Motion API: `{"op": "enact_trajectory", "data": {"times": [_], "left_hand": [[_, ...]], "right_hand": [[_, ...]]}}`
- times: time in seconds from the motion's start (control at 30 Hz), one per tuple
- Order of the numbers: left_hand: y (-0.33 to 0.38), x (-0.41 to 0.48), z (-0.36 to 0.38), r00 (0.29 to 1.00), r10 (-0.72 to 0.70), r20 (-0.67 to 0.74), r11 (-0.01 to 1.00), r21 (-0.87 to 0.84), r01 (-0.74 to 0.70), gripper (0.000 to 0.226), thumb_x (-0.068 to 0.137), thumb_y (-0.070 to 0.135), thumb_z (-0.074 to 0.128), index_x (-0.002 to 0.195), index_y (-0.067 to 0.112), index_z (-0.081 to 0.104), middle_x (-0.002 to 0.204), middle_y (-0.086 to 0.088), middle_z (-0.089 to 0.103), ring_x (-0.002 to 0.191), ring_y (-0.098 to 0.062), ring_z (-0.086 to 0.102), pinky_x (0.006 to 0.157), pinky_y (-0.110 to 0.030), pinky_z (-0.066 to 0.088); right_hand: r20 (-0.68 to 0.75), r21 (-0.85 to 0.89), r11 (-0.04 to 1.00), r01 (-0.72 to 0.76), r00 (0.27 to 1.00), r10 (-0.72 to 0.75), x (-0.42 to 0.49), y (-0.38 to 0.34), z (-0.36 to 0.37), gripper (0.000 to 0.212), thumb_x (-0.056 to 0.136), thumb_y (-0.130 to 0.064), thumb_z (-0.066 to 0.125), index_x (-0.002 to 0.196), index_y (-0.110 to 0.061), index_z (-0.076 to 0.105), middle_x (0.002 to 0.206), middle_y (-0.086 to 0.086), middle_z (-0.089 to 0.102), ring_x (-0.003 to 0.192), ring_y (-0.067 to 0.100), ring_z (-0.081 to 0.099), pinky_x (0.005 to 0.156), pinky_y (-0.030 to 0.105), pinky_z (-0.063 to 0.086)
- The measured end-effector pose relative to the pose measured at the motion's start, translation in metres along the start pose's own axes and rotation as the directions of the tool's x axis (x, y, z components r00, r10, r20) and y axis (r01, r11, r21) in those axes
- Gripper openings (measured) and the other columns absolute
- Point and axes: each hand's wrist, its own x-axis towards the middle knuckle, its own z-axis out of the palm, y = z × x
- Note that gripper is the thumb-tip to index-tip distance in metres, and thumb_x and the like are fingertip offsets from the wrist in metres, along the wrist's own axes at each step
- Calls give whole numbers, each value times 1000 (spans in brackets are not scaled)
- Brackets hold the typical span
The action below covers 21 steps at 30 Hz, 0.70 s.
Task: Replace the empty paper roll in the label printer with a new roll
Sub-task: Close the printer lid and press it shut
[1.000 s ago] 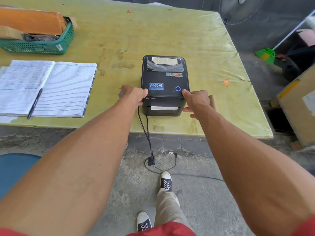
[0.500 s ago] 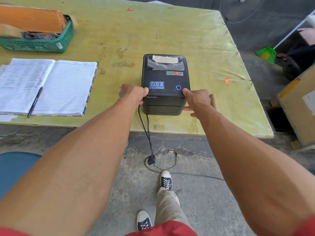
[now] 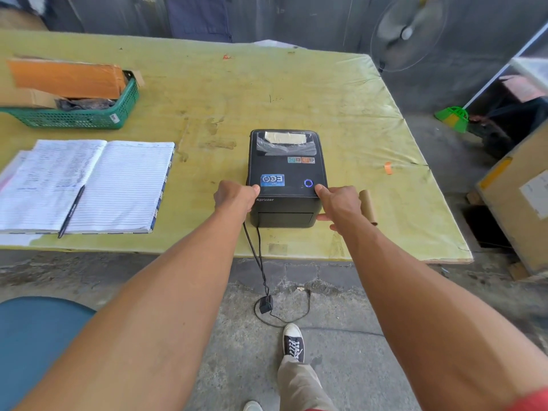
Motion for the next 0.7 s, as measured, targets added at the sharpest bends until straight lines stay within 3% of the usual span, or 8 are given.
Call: {"op": "enact_trajectory", "data": {"times": [0.13,0.3,0.43,0.5,0.6,0.67,0.7], "left_hand": [[-1,0,2,997,17,-73,994,111,-9,34,86,28,76,107,2,66,117,-15,70,97,-34,71,90,-40,56],[6,-11,5,988,106,-111,939,338,-63,33,94,31,66,115,6,65,118,-13,69,101,-35,66,75,-35,49],[1,-19,10,956,273,-106,848,497,-186,17,100,24,56,112,14,64,115,-13,68,87,-33,56,72,-35,41],[-7,-22,8,935,347,-79,807,532,-255,23,102,26,51,119,15,60,116,-14,67,94,-36,60,71,-35,41],[-23,-21,0,912,410,10,769,534,-352,43,103,29,46,146,26,48,118,-12,70,102,-34,64,72,-33,42],[-33,-23,-11,890,453,52,751,515,-413,42,102,30,48,144,33,51,109,-9,75,94,-32,66,69,-33,45],[-39,-25,-18,874,480,70,736,509,-445,35,101,29,50,134,34,61,100,-7,76,90,-33,68,67,-33,47]], "right_hand": [[-5,-32,999,10,1000,-11,-2,-2,1,43,95,-47,58,105,-7,69,71,7,70,82,30,74,86,47,58],[4,-88,994,72,997,-72,-6,-6,-1,37,97,-40,56,107,-7,69,90,14,74,85,33,73,82,44,58],[13,-240,942,236,971,-240,-14,-5,-2,29,98,-30,51,122,-19,63,109,13,71,98,38,66,82,39,53],[28,-305,915,265,963,-269,-18,-3,-5,32,98,-30,51,127,-22,59,110,13,69,99,38,64,77,38,49],[53,-318,912,259,965,-256,-26,-1,-12,38,97,-30,52,135,-26,57,108,10,71,96,33,66,78,38,52],[73,-294,932,210,978,-198,-28,0,-18,42,96,-28,56,138,-24,57,105,9,73,89,29,70,74,35,55],[85,-247,953,173,984,-157,-29,1,-21,42,96,-27,58,137,-21,59,103,9,73,82,25,70,67,31,54]]}}
